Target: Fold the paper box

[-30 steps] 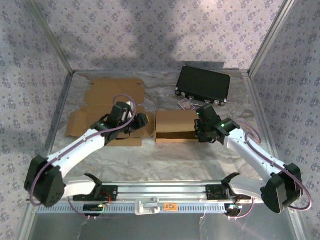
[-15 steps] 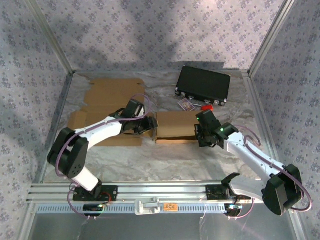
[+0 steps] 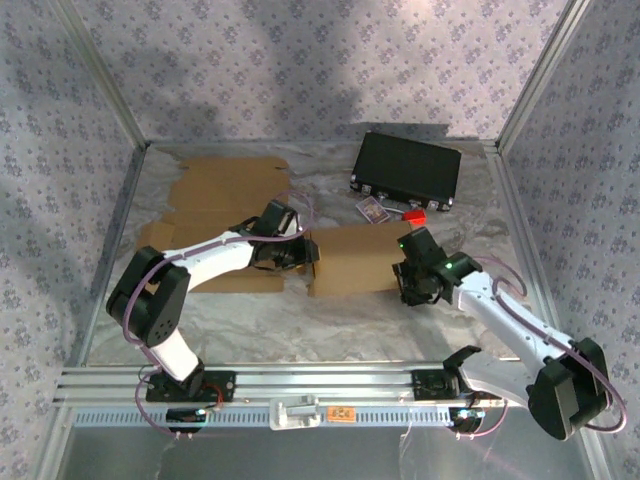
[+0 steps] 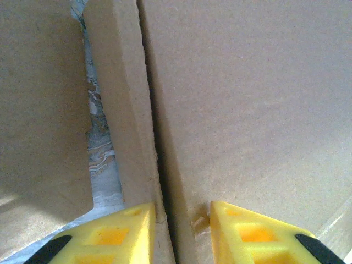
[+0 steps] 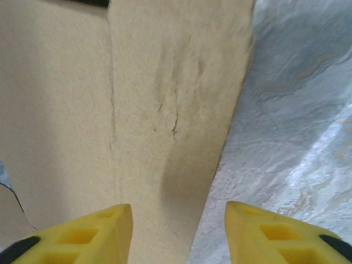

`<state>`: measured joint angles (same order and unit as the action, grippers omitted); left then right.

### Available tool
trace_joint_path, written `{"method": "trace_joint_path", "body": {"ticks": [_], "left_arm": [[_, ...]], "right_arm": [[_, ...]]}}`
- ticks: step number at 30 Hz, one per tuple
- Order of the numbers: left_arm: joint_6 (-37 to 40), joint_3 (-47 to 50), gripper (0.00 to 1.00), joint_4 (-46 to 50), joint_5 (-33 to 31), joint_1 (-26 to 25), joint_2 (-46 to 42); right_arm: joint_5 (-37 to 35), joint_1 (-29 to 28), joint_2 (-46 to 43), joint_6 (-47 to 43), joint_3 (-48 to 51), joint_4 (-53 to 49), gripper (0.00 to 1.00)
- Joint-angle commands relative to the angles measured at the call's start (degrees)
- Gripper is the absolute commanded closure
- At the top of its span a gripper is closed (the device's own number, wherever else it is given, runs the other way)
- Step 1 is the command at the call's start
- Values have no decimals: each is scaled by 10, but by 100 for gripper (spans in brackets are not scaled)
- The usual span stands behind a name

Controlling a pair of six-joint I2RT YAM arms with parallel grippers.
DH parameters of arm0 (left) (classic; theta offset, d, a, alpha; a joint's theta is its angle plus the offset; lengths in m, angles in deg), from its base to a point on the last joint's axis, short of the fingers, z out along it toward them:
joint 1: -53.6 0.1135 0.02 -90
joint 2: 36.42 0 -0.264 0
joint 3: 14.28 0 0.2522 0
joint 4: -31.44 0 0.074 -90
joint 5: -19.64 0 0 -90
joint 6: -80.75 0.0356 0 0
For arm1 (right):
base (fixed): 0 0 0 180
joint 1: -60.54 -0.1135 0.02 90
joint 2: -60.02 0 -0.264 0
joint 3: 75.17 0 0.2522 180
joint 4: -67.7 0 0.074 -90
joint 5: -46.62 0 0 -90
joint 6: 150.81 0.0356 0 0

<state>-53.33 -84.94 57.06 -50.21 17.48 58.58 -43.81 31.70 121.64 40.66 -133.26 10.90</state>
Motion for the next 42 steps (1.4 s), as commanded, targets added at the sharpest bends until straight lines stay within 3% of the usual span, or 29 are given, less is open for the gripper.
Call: {"method": "trace_joint_path", "body": {"ticks": [1,5,9,12,16,23,31,36,42], "left_arm": [[20,-11,69,5,-3,-4,12],[23,-13,70,6,-4,-4,15],[28,-13,70,10,-2,-3,18],[35,-16,70,20,-4,-3,19],[46,-26,68,42,-9,-3,23],[49,-37,65,52,-13,-2,30],[55,-38,64,51,-12,-3,24],[58,-48,59,66,-35,2,-17],[44,-32,57,42,10,29,-19]], "right_arm": [[9,34,-12,-138,-65,-94,43],[7,91,1,-334,-147,-188,40],[60,187,32,-542,-173,-143,40],[96,234,113,-689,-203,-121,38],[96,240,226,-812,-235,-115,35],[137,248,316,-866,-254,-60,31],[148,256,387,-886,-263,-49,47],[146,258,391,-889,-260,-45,56],[163,259,383,-887,-258,-43,61]]}}
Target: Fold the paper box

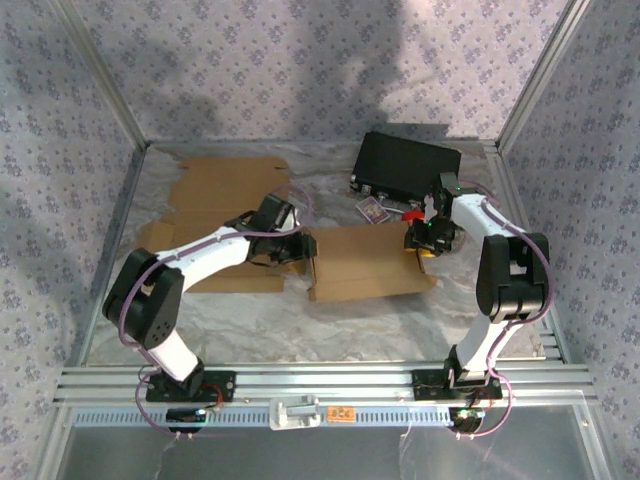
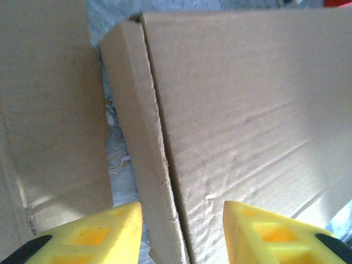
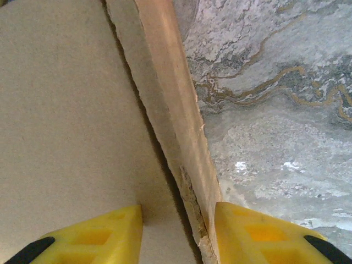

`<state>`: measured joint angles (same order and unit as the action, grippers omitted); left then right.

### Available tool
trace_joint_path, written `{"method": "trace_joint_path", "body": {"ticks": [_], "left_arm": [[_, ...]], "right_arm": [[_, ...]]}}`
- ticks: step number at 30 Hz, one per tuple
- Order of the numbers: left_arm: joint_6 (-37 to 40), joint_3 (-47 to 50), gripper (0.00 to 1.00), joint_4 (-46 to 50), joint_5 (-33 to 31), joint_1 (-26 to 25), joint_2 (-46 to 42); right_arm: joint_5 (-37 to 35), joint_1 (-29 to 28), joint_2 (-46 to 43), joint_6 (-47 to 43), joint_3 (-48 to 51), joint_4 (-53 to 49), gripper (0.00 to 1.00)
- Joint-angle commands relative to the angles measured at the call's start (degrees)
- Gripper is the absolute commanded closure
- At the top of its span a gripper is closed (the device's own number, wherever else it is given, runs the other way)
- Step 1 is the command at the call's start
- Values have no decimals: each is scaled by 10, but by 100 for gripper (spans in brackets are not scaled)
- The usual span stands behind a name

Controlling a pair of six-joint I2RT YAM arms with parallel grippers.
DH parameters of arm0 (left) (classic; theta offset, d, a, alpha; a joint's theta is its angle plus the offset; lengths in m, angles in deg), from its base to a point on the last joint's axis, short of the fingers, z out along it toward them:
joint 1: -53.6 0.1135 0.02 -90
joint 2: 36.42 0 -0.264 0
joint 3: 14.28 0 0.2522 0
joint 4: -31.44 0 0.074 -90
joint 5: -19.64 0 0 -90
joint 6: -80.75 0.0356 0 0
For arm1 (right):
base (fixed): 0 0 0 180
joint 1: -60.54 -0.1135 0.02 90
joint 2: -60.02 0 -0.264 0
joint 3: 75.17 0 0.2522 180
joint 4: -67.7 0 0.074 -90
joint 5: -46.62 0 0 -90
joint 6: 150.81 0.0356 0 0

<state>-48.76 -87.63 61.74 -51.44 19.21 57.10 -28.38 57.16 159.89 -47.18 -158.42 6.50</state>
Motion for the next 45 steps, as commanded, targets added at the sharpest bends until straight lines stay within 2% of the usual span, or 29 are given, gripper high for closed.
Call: {"method": "trace_joint_path", "body": {"ticks": [1,10,21,26,33,37,45], "left_arm": [[0,-7,57,-7,31,14,6],[-5,-15,65,-38,48,16,56],[-18,-15,71,-58,48,2,74],[-16,-11,73,-62,47,1,80],[-15,-2,84,-70,47,4,83],[-13,8,86,-72,47,10,84],[-6,32,90,-80,50,26,81]], "right_arm": [[12,5,0,-8,-6,2,61],[35,9,-17,-5,7,9,61],[117,72,-25,-29,47,63,36],[165,94,2,-32,48,90,34],[207,101,25,-2,58,128,31],[220,104,26,-4,65,128,16],[230,112,21,5,96,157,16]]}}
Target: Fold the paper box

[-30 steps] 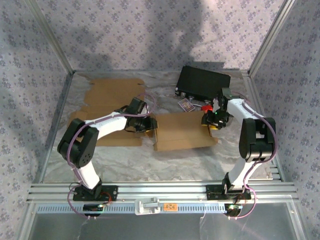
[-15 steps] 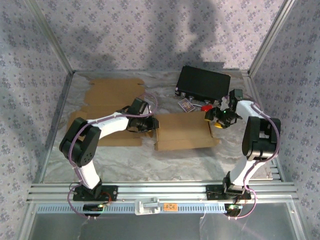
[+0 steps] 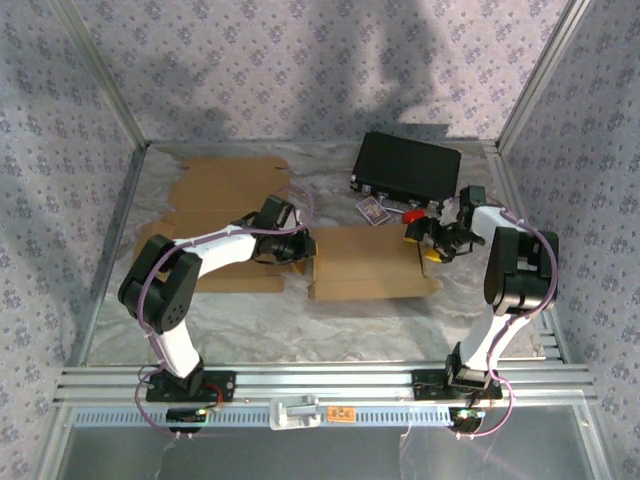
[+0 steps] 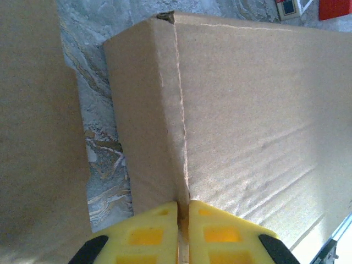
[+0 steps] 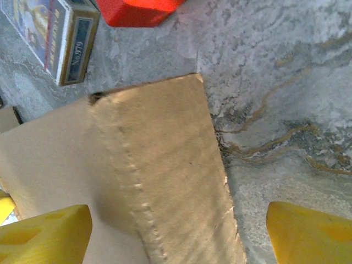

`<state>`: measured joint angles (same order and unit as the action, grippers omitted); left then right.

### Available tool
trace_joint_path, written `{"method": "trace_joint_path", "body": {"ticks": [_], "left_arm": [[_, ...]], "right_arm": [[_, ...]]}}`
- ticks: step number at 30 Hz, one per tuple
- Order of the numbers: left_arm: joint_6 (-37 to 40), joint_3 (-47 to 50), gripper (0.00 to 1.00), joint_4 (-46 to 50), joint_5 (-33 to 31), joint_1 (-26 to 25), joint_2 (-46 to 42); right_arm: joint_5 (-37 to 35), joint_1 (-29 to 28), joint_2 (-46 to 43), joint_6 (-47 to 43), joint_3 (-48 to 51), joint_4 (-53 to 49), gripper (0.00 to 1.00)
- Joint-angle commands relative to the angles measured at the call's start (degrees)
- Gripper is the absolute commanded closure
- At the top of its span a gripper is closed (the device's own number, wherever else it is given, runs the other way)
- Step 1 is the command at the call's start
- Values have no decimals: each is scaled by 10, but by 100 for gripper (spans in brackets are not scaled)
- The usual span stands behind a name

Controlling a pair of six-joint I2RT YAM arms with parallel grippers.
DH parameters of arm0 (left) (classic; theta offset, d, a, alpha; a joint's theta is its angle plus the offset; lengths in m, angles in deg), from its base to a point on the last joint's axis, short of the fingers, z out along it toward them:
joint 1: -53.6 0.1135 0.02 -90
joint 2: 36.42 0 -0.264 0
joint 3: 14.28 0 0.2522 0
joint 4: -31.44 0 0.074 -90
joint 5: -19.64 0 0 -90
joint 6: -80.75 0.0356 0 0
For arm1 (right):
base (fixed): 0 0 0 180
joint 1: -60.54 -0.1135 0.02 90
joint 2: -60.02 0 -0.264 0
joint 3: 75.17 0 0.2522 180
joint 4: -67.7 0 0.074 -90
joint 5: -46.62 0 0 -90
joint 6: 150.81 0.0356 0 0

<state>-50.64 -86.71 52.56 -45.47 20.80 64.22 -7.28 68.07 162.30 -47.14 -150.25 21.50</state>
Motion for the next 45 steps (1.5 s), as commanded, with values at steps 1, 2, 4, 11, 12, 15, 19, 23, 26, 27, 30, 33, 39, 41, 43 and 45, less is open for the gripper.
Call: {"method": "trace_joint_path", "body": {"ticks": [1,2,4,11,12,15,19,23,26,27,30,33,39,41,43,45], "left_arm": [[14,29,90,6,-9,13,10],[15,37,90,1,-7,16,9],[18,47,91,-5,0,23,9],[26,69,91,-11,3,49,16],[26,73,91,-13,5,52,16],[30,80,91,-12,10,61,18],[37,82,91,-8,11,64,22],[37,81,91,-10,14,65,30],[35,78,91,-13,14,67,32],[35,75,91,-13,14,66,33],[34,67,90,-11,17,66,28],[30,53,88,-10,15,66,15],[29,16,76,10,20,66,-2],[26,7,71,13,18,67,-13],[20,-1,67,16,11,69,-28],[16,-9,63,16,0,70,-49]], "right_arm": [[28,3,-3,6,20,16,16],[37,3,-3,7,26,25,16],[61,1,-6,10,33,40,16],[95,-9,-14,9,39,52,15],[94,-9,-16,10,41,53,15],[107,-12,-30,21,55,72,15],[152,-26,-50,37,67,104,14],[181,-42,-61,41,68,105,13],[188,-50,-79,56,71,111,16],[192,-52,-87,63,73,113,17],[197,-54,-106,80,73,112,23],[209,-54,-113,103,73,112,29],[213,-53,-123,162,84,123,45],[214,-49,-126,192,87,132,47],[216,-48,-128,216,85,134,50],[215,-42,-126,256,83,132,52]]}}
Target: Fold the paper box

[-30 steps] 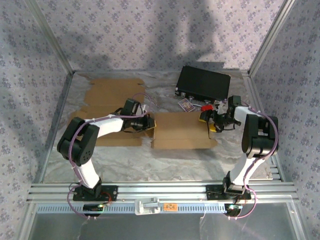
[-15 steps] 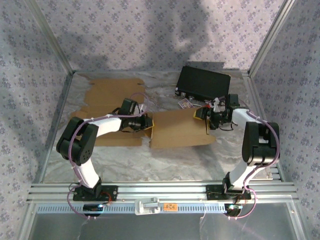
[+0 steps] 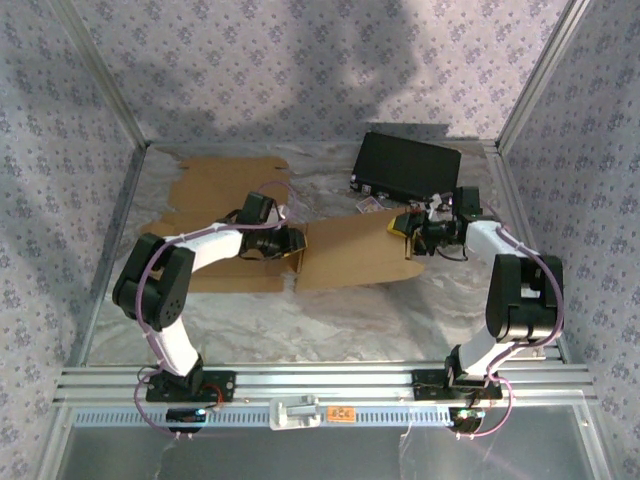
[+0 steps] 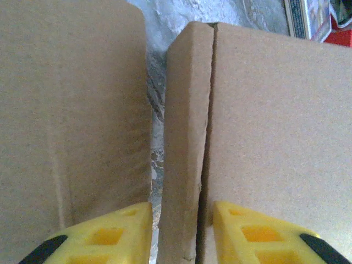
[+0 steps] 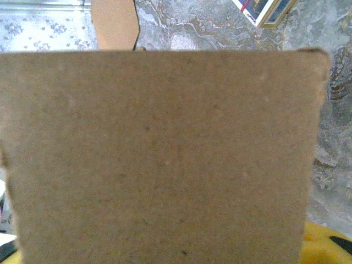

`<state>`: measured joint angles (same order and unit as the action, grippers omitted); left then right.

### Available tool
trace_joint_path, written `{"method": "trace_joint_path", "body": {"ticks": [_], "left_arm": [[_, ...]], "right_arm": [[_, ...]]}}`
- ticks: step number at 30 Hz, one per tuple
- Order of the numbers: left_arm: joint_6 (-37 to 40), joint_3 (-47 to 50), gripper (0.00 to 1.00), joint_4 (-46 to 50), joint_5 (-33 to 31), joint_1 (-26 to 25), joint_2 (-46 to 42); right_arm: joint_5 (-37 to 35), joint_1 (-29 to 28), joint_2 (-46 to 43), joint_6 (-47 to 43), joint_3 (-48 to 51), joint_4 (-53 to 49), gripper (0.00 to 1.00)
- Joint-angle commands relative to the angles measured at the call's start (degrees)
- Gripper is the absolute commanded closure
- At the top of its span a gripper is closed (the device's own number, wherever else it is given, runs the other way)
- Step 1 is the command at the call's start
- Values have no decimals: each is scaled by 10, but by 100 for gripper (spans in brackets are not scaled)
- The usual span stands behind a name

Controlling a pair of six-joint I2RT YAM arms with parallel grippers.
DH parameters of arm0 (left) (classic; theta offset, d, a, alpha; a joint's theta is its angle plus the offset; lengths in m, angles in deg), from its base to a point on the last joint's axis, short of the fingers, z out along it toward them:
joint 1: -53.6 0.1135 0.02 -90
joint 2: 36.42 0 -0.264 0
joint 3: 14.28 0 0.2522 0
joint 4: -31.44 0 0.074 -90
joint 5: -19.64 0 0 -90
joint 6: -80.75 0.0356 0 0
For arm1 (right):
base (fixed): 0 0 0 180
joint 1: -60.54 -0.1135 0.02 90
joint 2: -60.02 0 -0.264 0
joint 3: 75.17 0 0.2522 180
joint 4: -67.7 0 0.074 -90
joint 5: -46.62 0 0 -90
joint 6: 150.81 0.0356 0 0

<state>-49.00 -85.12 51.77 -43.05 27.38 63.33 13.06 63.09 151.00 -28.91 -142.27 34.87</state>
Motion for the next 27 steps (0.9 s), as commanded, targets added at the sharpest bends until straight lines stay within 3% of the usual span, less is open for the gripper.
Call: {"method": "trace_joint_path", "body": {"ticks": [1,5,8,10,12,14,16,19,23,27], "left_arm": [[0,-27,62,24,-30,5,-50],[41,-32,60,21,-54,6,-102],[122,-18,60,3,-73,-3,-160],[227,-4,59,-7,-80,-30,-205],[385,11,54,5,-81,-81,-248],[519,12,48,54,-98,-136,-271],[605,6,47,110,-115,-170,-277],[670,11,46,143,-128,-185,-283],[749,39,38,114,-169,-194,-293],[795,32,38,122,-176,-195,-271]], "right_arm": [[14,12,-11,91,1,-2,53],[21,33,4,150,-13,-33,55],[30,43,25,162,-43,-102,57],[31,46,32,169,-57,-138,58],[37,48,42,181,-70,-180,58],[49,48,53,186,-81,-215,59],[48,48,61,177,-93,-253,60],[44,49,66,173,-98,-286,60],[57,48,84,158,-106,-342,60],[53,50,89,142,-100,-374,60]]}}
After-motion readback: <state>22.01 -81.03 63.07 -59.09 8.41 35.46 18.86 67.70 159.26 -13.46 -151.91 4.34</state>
